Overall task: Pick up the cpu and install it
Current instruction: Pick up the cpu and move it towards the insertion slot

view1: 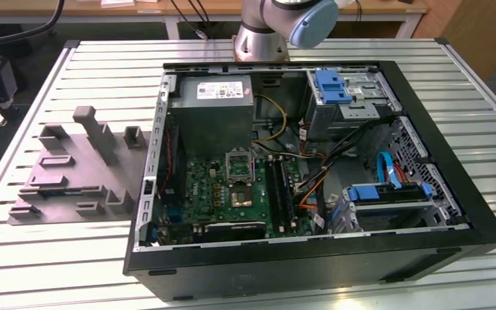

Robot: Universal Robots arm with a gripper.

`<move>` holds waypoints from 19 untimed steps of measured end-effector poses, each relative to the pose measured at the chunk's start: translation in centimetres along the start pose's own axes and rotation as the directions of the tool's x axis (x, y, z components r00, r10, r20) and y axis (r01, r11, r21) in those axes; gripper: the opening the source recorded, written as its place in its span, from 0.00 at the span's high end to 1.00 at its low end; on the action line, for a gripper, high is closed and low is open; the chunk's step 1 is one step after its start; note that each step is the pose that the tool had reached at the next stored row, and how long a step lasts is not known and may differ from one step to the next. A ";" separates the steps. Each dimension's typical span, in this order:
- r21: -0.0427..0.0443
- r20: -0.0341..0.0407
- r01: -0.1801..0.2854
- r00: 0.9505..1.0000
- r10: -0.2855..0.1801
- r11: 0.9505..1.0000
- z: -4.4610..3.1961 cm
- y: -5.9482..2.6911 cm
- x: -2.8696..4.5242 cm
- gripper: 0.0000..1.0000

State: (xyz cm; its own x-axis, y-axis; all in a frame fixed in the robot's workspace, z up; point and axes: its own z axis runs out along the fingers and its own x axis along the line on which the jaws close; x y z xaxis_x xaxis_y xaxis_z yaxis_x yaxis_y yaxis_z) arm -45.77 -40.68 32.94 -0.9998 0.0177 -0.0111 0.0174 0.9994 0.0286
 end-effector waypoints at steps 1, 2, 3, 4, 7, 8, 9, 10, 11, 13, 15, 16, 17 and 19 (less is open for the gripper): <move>0.000 0.000 0.000 1.000 0.000 1.000 -0.05 0.00 0.00 0.53; 0.000 0.000 0.000 1.000 0.000 1.000 -0.09 0.00 0.00 0.53; 0.000 0.000 0.000 1.000 0.000 1.000 -0.16 0.00 -0.01 0.53; 0.000 0.000 0.000 1.000 0.000 1.000 -0.24 0.01 0.00 0.53; 0.000 0.000 0.000 1.000 0.000 1.000 -0.51 0.02 -0.01 0.53; 0.000 0.000 0.000 1.000 0.000 1.000 -0.62 0.02 -0.01 0.53; 0.000 0.000 0.000 1.000 0.000 1.000 -0.75 0.02 -0.01 0.53; 0.000 0.000 0.000 1.000 0.000 1.000 -0.87 0.03 -0.01 0.53; 0.000 0.000 0.000 1.000 0.000 1.000 -1.00 0.03 -0.01 0.53; 0.000 0.000 0.000 1.000 0.000 1.000 -1.23 0.04 -0.02 0.53; 0.000 0.000 0.000 1.000 0.000 1.000 -1.57 0.05 -0.02 0.53; 0.000 0.000 0.000 1.000 0.000 1.000 -1.75 0.05 -0.02 0.53; 0.000 0.000 0.000 1.000 0.000 1.000 -1.92 0.06 -0.03 0.53; 0.000 0.000 0.000 1.000 0.000 1.000 -2.22 0.06 -0.03 0.53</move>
State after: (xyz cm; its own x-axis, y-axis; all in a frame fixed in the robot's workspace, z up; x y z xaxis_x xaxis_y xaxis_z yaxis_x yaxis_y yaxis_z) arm -45.77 -40.68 35.17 -0.9998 0.0178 -0.0112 0.0174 0.9994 0.0286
